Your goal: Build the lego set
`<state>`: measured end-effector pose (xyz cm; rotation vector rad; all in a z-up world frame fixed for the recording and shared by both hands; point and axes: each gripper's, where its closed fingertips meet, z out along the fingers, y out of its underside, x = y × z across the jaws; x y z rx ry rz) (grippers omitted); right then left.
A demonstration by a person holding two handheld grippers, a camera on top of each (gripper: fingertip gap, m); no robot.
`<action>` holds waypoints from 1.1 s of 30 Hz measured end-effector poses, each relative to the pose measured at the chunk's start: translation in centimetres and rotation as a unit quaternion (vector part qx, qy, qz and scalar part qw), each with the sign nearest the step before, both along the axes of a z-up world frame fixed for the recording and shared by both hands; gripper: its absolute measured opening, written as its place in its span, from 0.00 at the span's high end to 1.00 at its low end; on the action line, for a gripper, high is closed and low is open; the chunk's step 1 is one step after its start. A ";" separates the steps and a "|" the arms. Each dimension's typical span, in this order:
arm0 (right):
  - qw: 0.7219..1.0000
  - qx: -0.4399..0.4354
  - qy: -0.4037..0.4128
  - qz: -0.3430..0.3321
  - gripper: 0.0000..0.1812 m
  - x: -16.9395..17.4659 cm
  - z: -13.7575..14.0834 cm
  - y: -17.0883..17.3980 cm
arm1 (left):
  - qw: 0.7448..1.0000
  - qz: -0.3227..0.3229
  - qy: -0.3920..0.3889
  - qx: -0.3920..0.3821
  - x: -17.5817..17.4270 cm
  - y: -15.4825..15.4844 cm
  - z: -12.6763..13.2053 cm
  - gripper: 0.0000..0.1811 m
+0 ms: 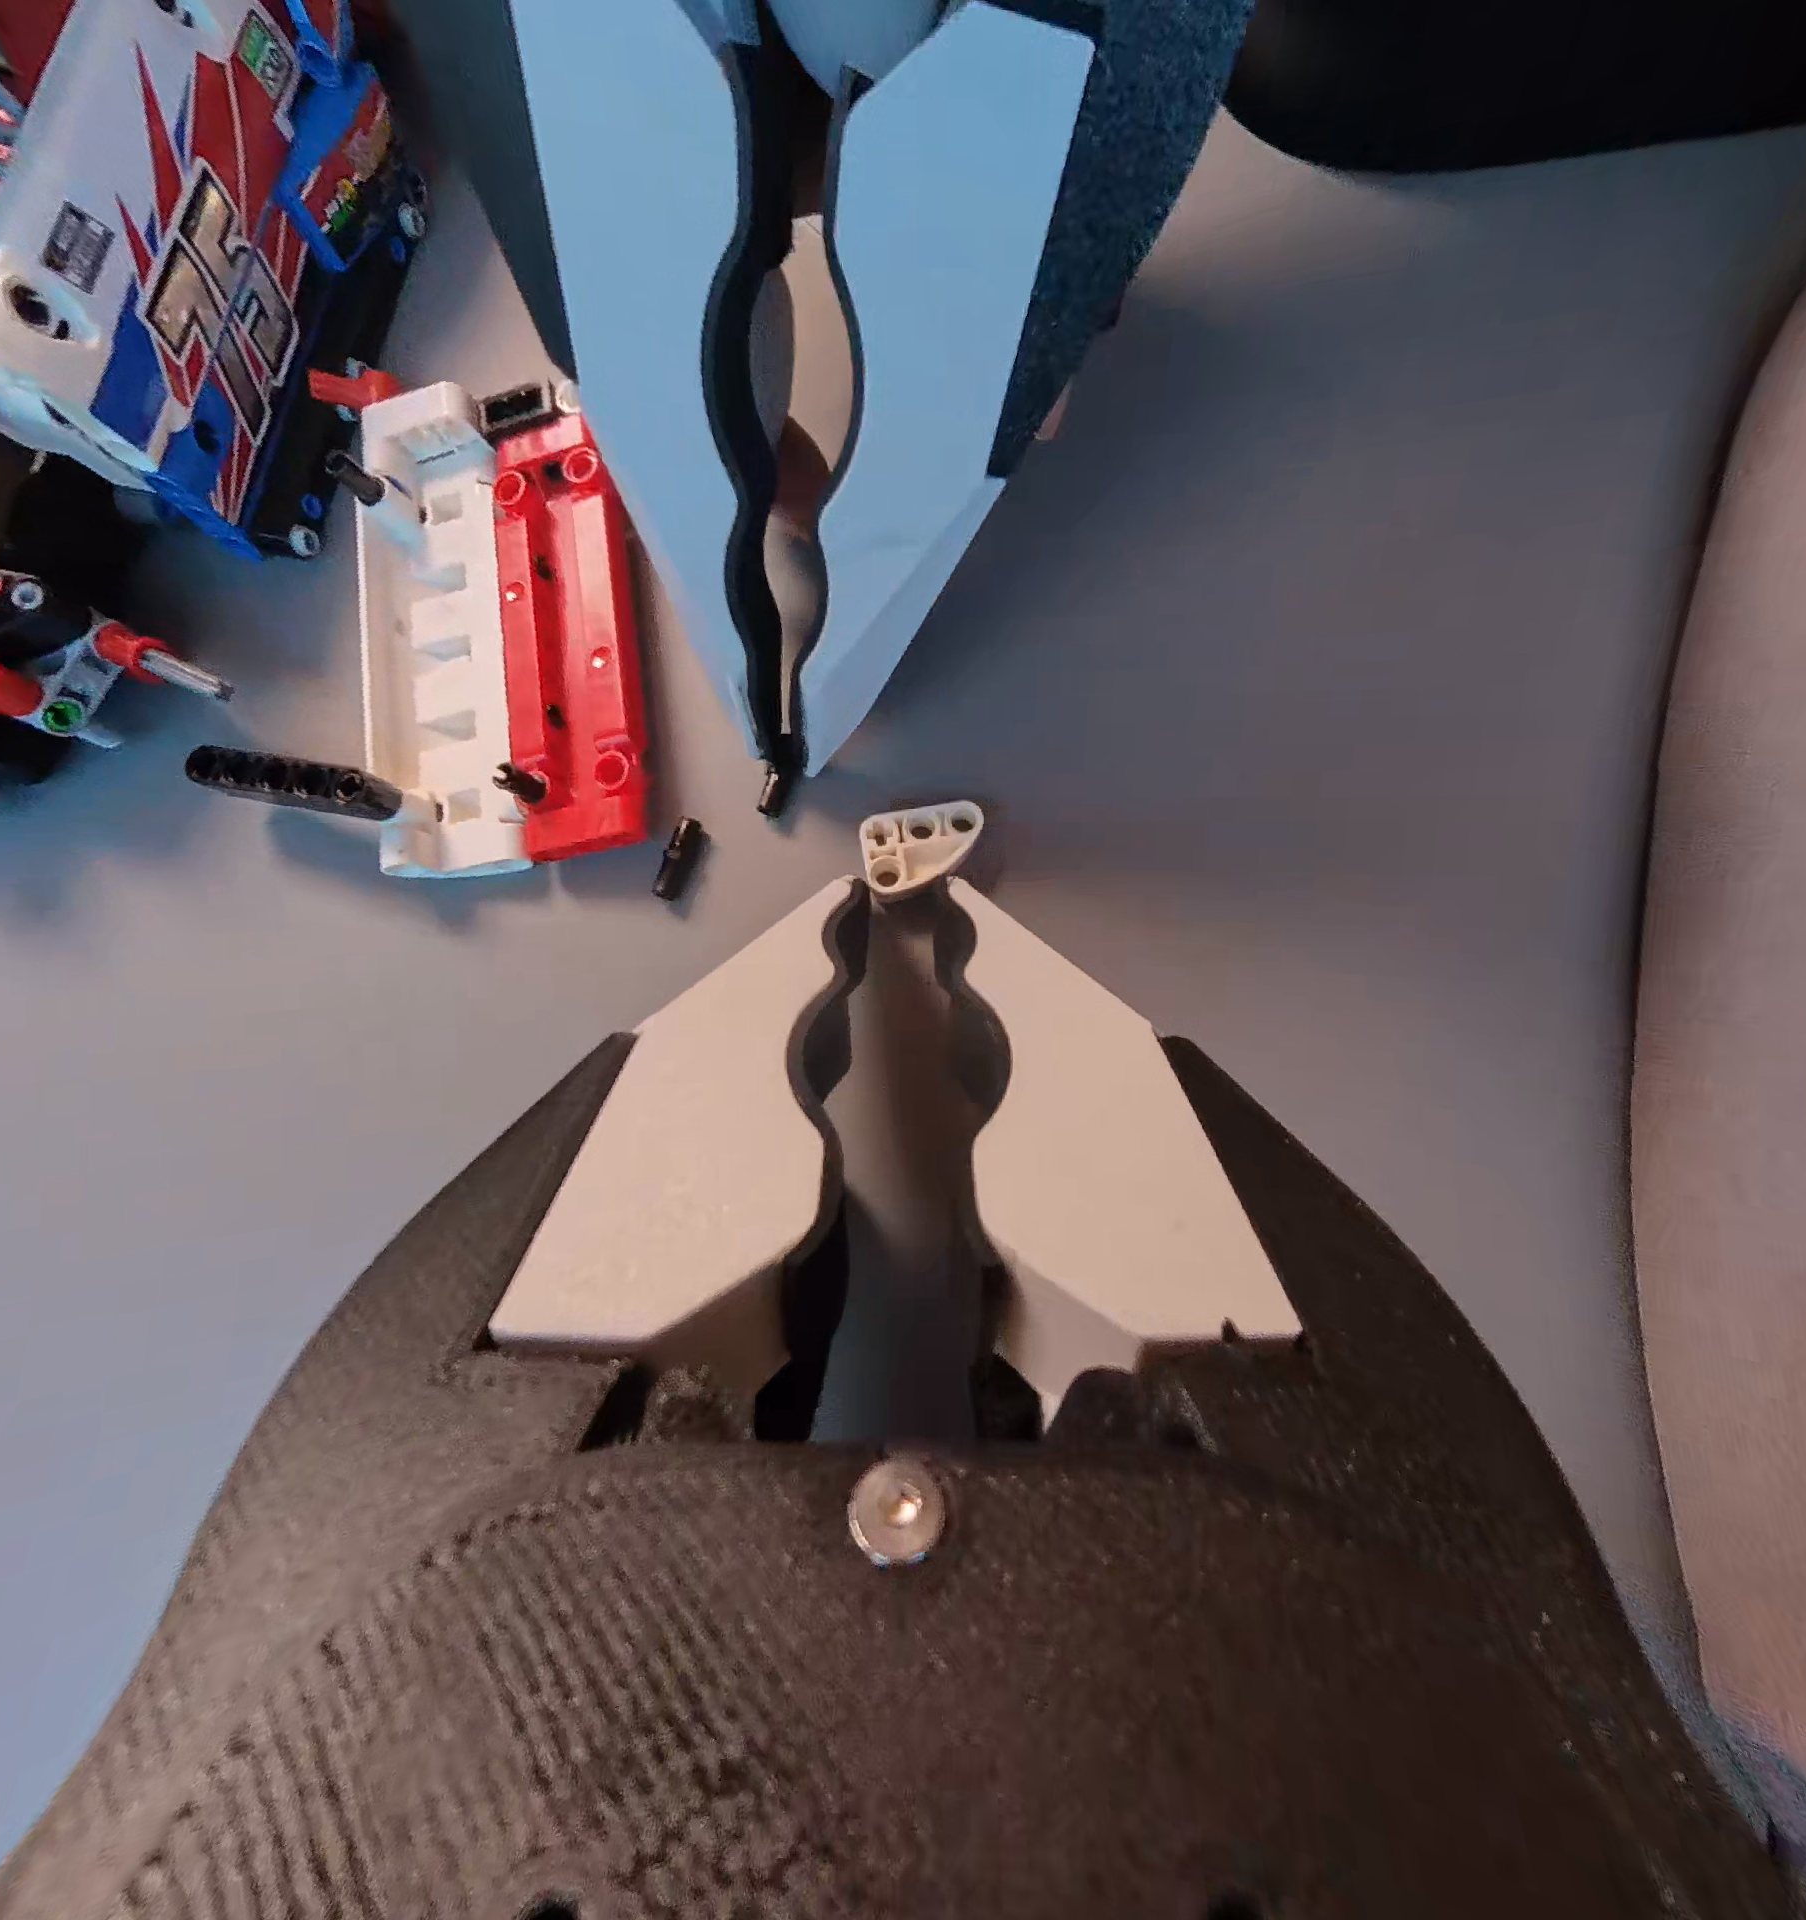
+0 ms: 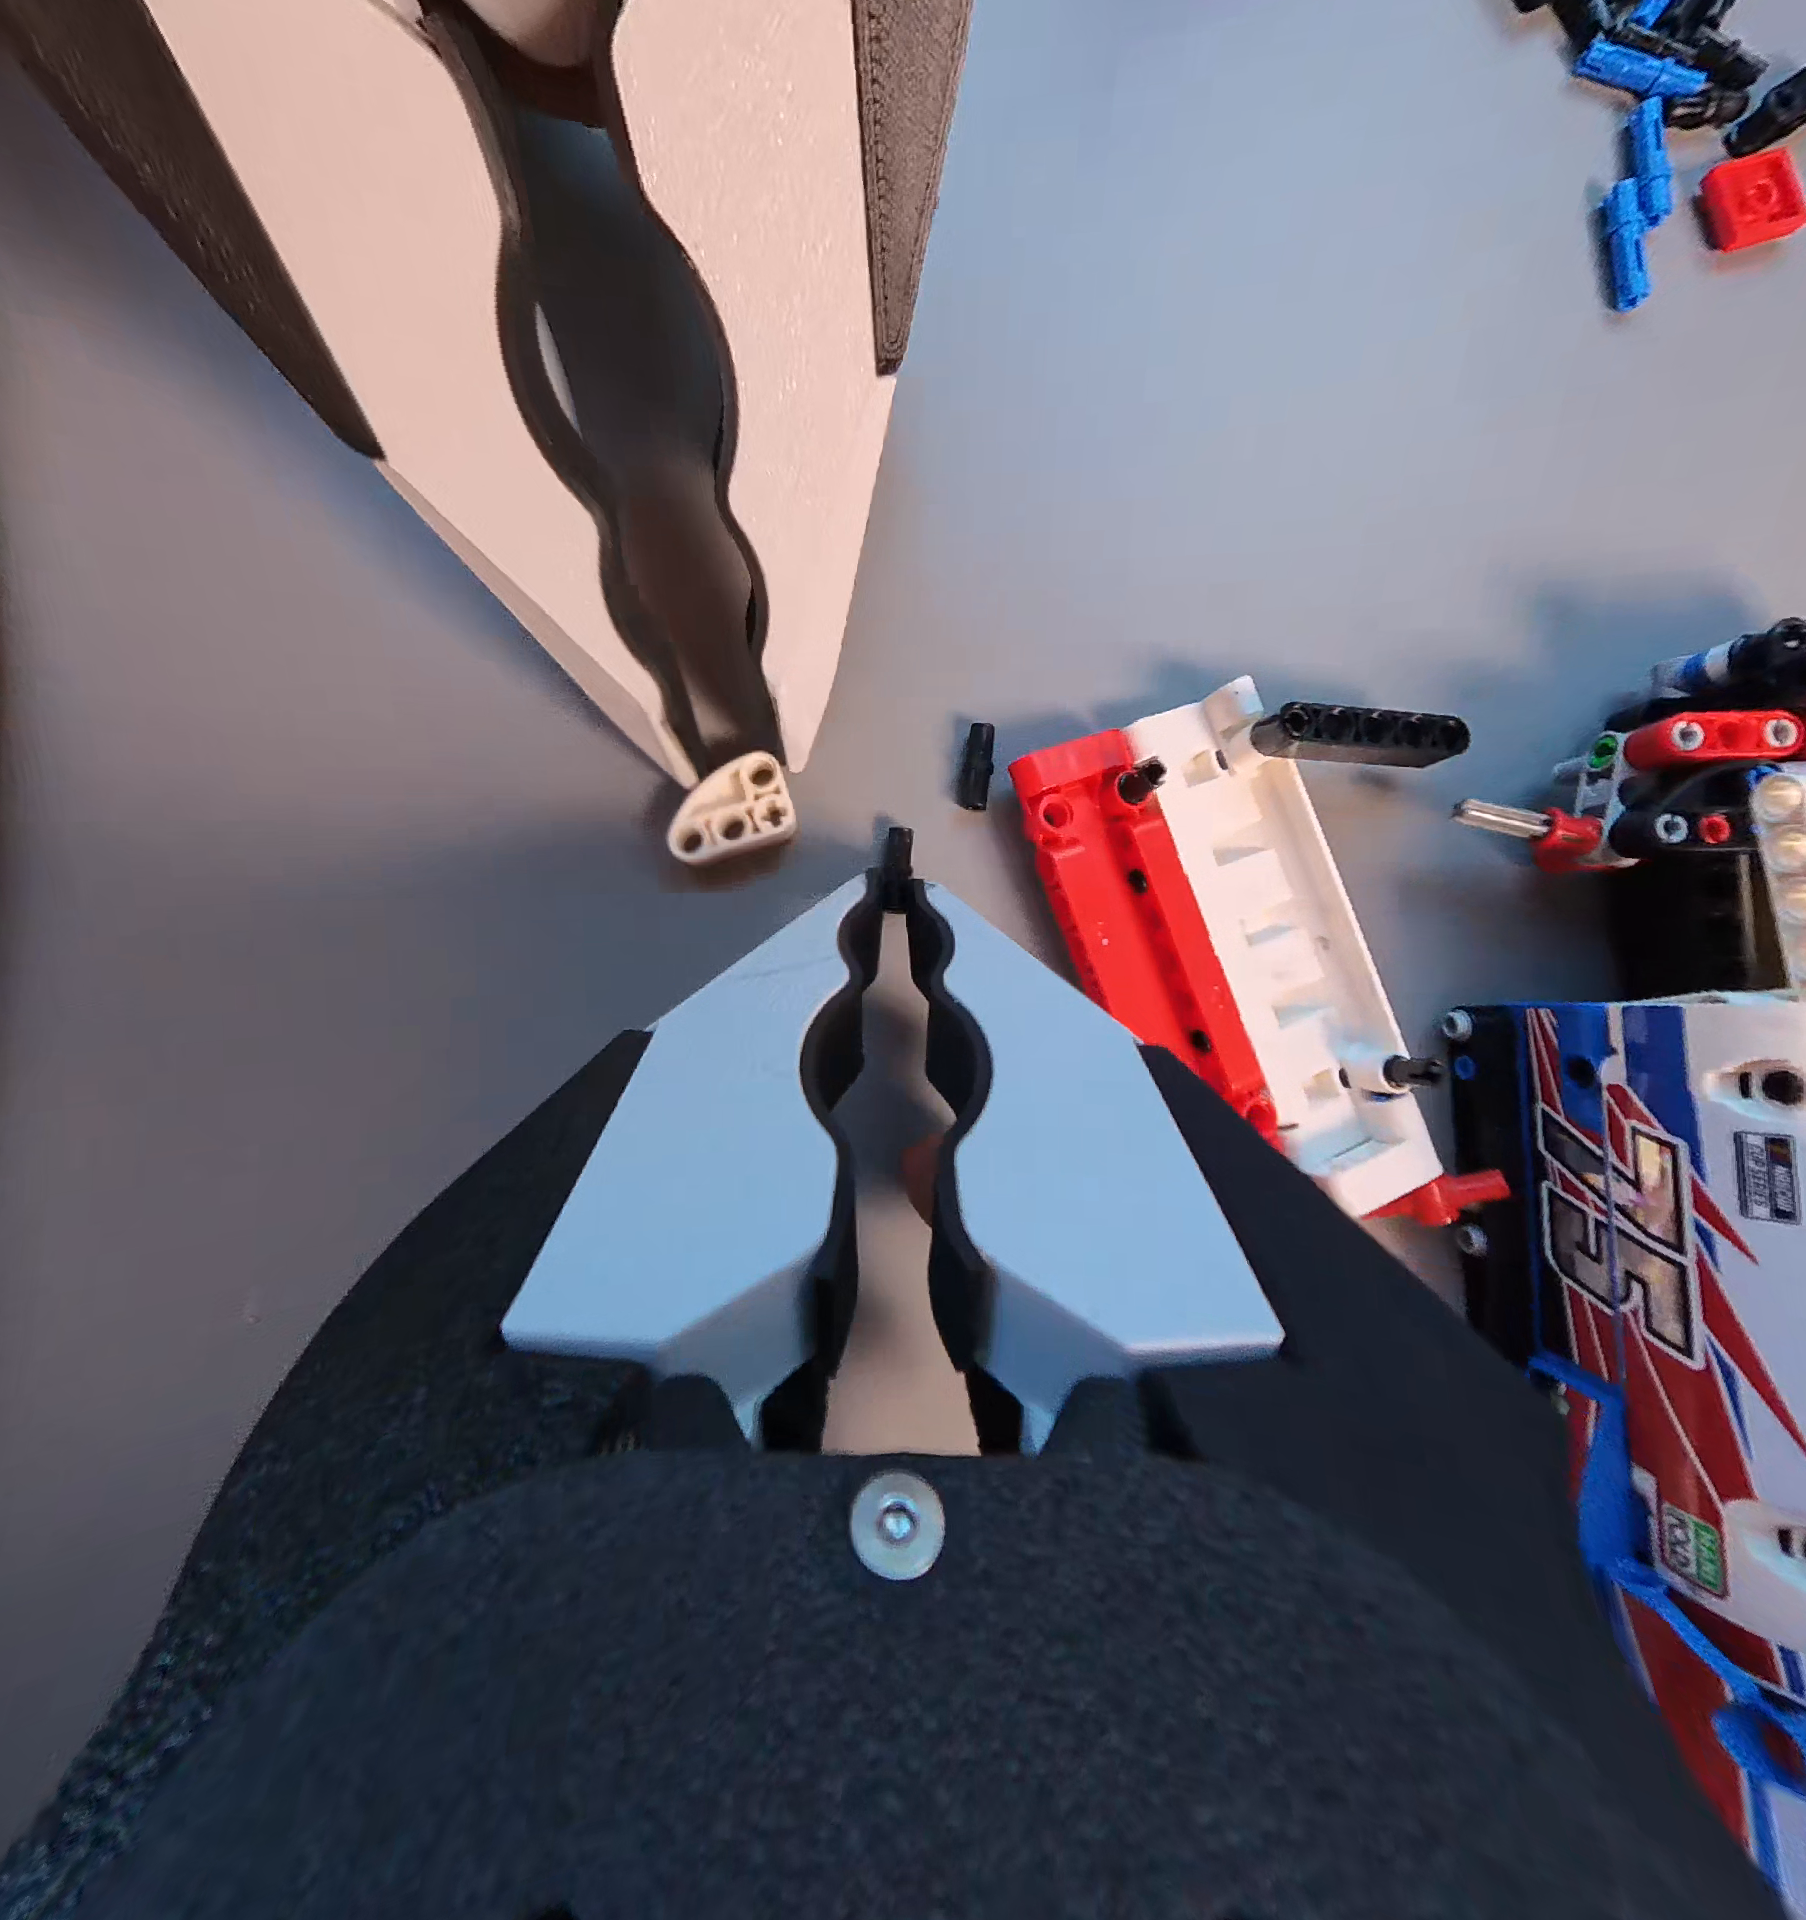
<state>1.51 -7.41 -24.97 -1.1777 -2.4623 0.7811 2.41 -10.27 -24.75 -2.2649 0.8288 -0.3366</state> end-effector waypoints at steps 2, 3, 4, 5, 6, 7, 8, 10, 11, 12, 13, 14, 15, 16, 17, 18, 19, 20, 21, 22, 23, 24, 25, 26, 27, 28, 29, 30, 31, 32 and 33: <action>1.000 -0.001 0.010 -0.010 0.99 0.4 0.0 0.2 | 1.000 0.023 0.001 0.017 0.2 0.6 0.1 0.98; 1.000 -0.009 0.016 -0.011 0.99 0.7 0.2 0.2 | 0.999 0.040 0.000 0.025 0.3 1.0 0.2 1.00; 0.999 -0.021 0.021 -0.013 0.99 1.1 0.4 0.1 | 0.998 0.055 -0.004 0.033 0.5 1.4 0.3 0.99; 0.999 -0.031 0.028 -0.022 0.99 1.4 0.7 0.2 | 0.997 0.061 -0.012 0.037 1.0 1.6 0.5 0.98; 0.998 -0.035 0.033 -0.032 0.99 1.7 0.9 0.5 | 0.998 0.056 -0.023 0.036 1.6 1.6 0.6 0.96; 0.998 -0.034 0.042 -0.040 0.99 2.0 1.2 0.9 | 0.998 0.044 -0.036 0.034 2.2 1.5 0.8 0.95; 0.997 -0.035 0.057 -0.044 0.99 2.2 1.8 1.2 | 0.997 0.041 -0.052 0.038 2.4 1.6 1.2 0.94; 0.994 -0.057 0.085 -0.038 0.99 2.8 3.1 0.9 | 0.993 0.040 -0.096 0.050 2.3 2.0 2.5 0.91; 0.993 -0.067 0.097 -0.033 1.00 3.0 3.7 0.6 | 0.990 0.039 -0.126 0.057 2.3 2.3 3.4 0.89; 0.991 -0.071 0.110 -0.026 1.00 3.1 4.2 0.2 | 0.985 0.034 -0.155 0.062 2.4 2.4 4.3 0.88; 0.990 -0.071 0.121 -0.018 1.00 3.2 4.7 -0.1 | 0.982 0.021 -0.178 0.061 2.6 2.4 4.9 0.88; 0.989 -0.070 0.129 -0.010 1.00 3.2 5.0 -0.5 | 0.980 0.006 -0.193 0.058 2.9 2.2 5.4 0.89; 0.989 -0.065 0.136 -0.003 0.99 3.2 5.2 -0.8 | 0.978 -0.004 -0.198 0.059 3.1 2.2 5.7 0.91; 0.988 -0.060 0.143 0.003 0.99 3.1 5.4 -1.1 | 0.978 -0.009 -0.199 0.060 3.1 2.2 5.8 0.94; 0.988 -0.056 0.147 0.007 1.00 3.1 5.6 -1.3 | 0.978 -0.014 -0.201 0.058 3.2 2.1 5.8 0.95; 0.988 -0.047 0.149 0.010 1.00 3.0 5.6 -1.2 | 0.978 -0.014 -0.203 0.054 3.2 2.1 5.8 0.96; 0.987 -0.042 0.154 0.013 0.99 3.0 5.7 -1.2 | 0.977 -0.012 -0.207 0.055 3.0 2.1 5.9 0.97; 0.986 -0.044 0.161 0.015 0.99 3.0 5.9 -1.3 | 0.975 -0.012 -0.215 0.056 3.0 2.1 6.1 0.98; 0.984 -0.052 0.168 0.017 0.99 3.0 6.1 -1.4 | 0.971 -0.014 -0.231 0.055 3.0 1.9 6.3 0.98; 0.982 -0.061 0.176 0.018 0.99 3.0 6.5 -1.6 | 0.966 -0.014 -0.252 0.054 3.0 1.8 6.7 0.98; 0.980 -0.070 0.187 0.019 0.99 3.0 6.9 -1.7 | 0.959 -0.014 -0.279 0.050 3.0 1.7 7.1 0.98; 0.976 -0.079 0.200 0.023 1.00 3.0 7.3 -1.9 | 0.948 -0.016 -0.315 0.039 3.0 1.5 7.5 0.99; 0.972 -0.091 0.216 0.026 1.00 3.0 8.0 -2.1 | 0.932 -0.018 -0.360 0.026 2.9 1.3 8.2 0.99; 0.965 -0.105 0.238 0.025 0.99 2.9 8.8 -2.3 | 0.910 -0.019 -0.413 0.012 2.8 1.1 9.0 0.99; 0.958 -0.119 0.260 0.022 0.99 2.8 9.7 -2.4 | 0.884 -0.021 -0.467 -0.001 2.6 1.0 9.9 0.99; 0.952 -0.127 0.278 0.019 0.99 2.7 10.4 -2.5 | 0.858 -0.021 -0.512 -0.014 2.4 0.9 10.6 0.99; 0.948 -0.126 0.291 0.020 0.98 2.6 10.9 -2.6 | 0.838 -0.020 -0.545 -0.025 2.2 0.8 11.0 0.99; 0.946 -0.122 0.300 0.023 0.96 2.5 11.1 -2.8 | 0.824 -0.020 -0.566 -0.032 2.1 0.8 11.3 0.99; 0.944 -0.118 0.308 0.023 0.95 2.4 11.3 -2.9 | 0.813 -0.022 -0.580 -0.038 2.1 0.8 11.5 0.99; 0.941 -0.115 0.317 0.020 0.96 2.3 11.6 -2.9 | 0.807 -0.023 -0.589 -0.043 2.1 0.8 11.6 0.99; 0.938 -0.113 0.329 0.014 0.97 2.1 11.9 -2.8 | 0.806 -0.021 -0.590 -0.048 2.1 0.9 11.6 0.99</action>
